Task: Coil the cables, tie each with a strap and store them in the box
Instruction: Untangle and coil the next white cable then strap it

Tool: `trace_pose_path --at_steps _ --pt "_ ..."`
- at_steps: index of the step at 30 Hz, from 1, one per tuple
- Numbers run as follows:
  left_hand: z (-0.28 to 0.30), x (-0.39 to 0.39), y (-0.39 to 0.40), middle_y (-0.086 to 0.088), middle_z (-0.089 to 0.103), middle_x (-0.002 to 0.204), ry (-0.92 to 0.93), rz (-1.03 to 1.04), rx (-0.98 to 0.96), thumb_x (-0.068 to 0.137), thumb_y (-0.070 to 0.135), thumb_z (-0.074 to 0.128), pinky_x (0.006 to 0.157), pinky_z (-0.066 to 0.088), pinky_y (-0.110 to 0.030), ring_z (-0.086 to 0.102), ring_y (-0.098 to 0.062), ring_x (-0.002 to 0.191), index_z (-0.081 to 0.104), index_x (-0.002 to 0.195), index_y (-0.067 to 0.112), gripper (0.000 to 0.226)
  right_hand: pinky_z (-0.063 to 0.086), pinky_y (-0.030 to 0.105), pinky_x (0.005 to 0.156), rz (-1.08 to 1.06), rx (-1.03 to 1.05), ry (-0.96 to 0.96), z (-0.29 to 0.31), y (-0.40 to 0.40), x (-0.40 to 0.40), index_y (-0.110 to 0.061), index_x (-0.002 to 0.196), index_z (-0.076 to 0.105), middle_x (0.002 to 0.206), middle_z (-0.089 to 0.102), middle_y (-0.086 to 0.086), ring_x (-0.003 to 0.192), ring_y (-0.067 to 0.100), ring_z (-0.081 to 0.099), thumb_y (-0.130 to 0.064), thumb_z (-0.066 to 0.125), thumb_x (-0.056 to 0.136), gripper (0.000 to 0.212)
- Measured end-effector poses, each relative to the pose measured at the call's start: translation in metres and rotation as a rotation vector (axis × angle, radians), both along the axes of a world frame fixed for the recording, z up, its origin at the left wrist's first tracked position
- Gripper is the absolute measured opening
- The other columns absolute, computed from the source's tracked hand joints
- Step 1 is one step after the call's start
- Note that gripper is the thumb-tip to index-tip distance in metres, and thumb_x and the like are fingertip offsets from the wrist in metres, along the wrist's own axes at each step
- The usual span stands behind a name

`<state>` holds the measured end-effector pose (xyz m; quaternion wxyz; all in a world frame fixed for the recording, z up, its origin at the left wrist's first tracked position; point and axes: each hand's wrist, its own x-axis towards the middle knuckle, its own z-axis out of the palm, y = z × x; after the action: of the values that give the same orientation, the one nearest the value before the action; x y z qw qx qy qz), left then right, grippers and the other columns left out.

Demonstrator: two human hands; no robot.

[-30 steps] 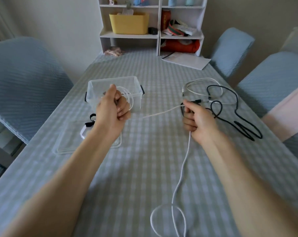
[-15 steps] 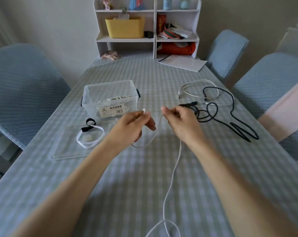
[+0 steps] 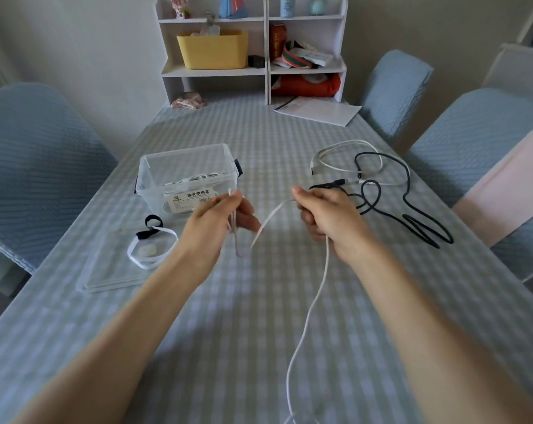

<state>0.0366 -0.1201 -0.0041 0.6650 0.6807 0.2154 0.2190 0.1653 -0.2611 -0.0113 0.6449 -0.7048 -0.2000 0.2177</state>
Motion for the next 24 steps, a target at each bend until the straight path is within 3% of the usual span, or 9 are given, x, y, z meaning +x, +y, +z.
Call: trace_pose_path --at_steps 2,4,6,9,11,15,17,21,24 --pt "0.0 -0.001 0.005 -0.004 0.073 0.067 0.061 0.097 0.021 0.103 0.027 0.046 0.1 0.041 -0.036 0.066 -0.02 0.085 0.063 0.076 0.013 0.035 0.025 0.021 0.039 -0.016 0.003 0.079 0.0 -0.001 0.002 -0.016 0.069 0.053 0.049 0.047 -0.006 0.039 0.009 0.032 -0.035 0.063 0.096 0.035" --pt "0.001 -0.003 0.009 -0.003 0.073 0.067 0.112 0.14 0.052 0.103 0.026 0.047 0.1 0.042 -0.038 0.064 -0.024 0.086 0.063 0.077 0.012 0.034 0.028 0.021 0.039 -0.076 0.006 0.096 0.0 -0.002 0.005 -0.016 0.067 0.052 0.052 0.049 -0.003 0.038 0.01 0.035 -0.032 0.063 0.096 0.035" --pt "0.004 -0.004 0.01 -0.005 0.072 0.065 0.083 0.138 0.016 0.103 0.02 0.047 0.092 0.045 -0.039 0.063 -0.026 0.079 0.063 0.076 0.009 0.033 0.032 0.021 0.04 -0.104 -0.003 0.11 0.001 -0.004 0.007 -0.015 0.068 0.053 0.054 0.051 -0.001 0.038 0.01 0.039 -0.029 0.063 0.096 0.033" --pt "0.01 -0.005 0.01 -0.005 0.07 0.063 -0.045 0.131 -0.194 0.102 0.012 0.047 0.074 0.052 -0.035 0.069 -0.02 0.066 0.063 0.077 0.006 0.031 0.035 0.021 0.04 -0.104 -0.037 0.152 0.0 -0.004 0.007 -0.013 0.07 0.056 0.054 0.053 -0.001 0.038 0.009 0.043 -0.028 0.064 0.096 0.031" --pt "0.011 -0.005 0.012 -0.005 0.072 0.065 -0.034 0.132 -0.219 0.102 0.012 0.046 0.07 0.053 -0.03 0.071 -0.017 0.068 0.064 0.079 0.006 0.03 0.033 0.021 0.038 -0.113 -0.052 0.179 -0.003 -0.003 0.009 -0.013 0.07 0.055 0.057 0.054 -0.001 0.038 0.008 0.041 -0.03 0.064 0.097 0.033" --pt "0.009 -0.008 0.016 0.006 0.075 0.074 0.279 0.193 0.319 0.105 0.024 0.042 0.078 0.048 -0.028 0.067 -0.018 0.084 0.066 0.084 0.014 0.033 0.028 0.02 0.036 -0.128 -0.141 0.147 -0.01 -0.001 0.013 -0.014 0.071 0.054 0.063 0.054 0.0 0.036 0.006 0.038 -0.034 0.063 0.097 0.034" --pt "0.01 -0.008 0.013 0.01 0.075 0.075 0.258 0.208 0.42 0.105 0.025 0.042 0.081 0.05 -0.031 0.068 -0.018 0.087 0.067 0.083 0.018 0.034 0.029 0.02 0.037 -0.135 -0.195 0.074 -0.01 -0.003 0.013 -0.014 0.075 0.057 0.064 0.057 -0.002 0.037 0.005 0.039 -0.034 0.062 0.096 0.03" --pt "0.014 -0.007 0.004 -0.001 0.077 0.08 0.134 0.145 0.148 0.104 0.017 0.044 0.079 0.049 -0.024 0.07 -0.017 0.08 0.068 0.09 0.008 0.029 0.037 0.021 0.053 -0.085 -0.321 -0.215 -0.013 -0.001 0.008 -0.013 0.086 0.066 0.066 0.062 -0.009 0.049 0.001 0.049 -0.037 0.065 0.092 0.025" --pt "0.013 -0.006 0.003 -0.007 0.077 0.083 0.05 0.088 -0.063 0.104 0.014 0.045 0.081 0.05 -0.03 0.072 -0.021 0.077 0.066 0.095 0.006 0.024 0.036 0.018 0.054 0.015 -0.3 -0.327 -0.007 -0.001 -0.003 -0.013 0.078 0.065 0.052 0.049 -0.016 0.047 0.0 0.044 -0.057 0.065 0.087 0.044"
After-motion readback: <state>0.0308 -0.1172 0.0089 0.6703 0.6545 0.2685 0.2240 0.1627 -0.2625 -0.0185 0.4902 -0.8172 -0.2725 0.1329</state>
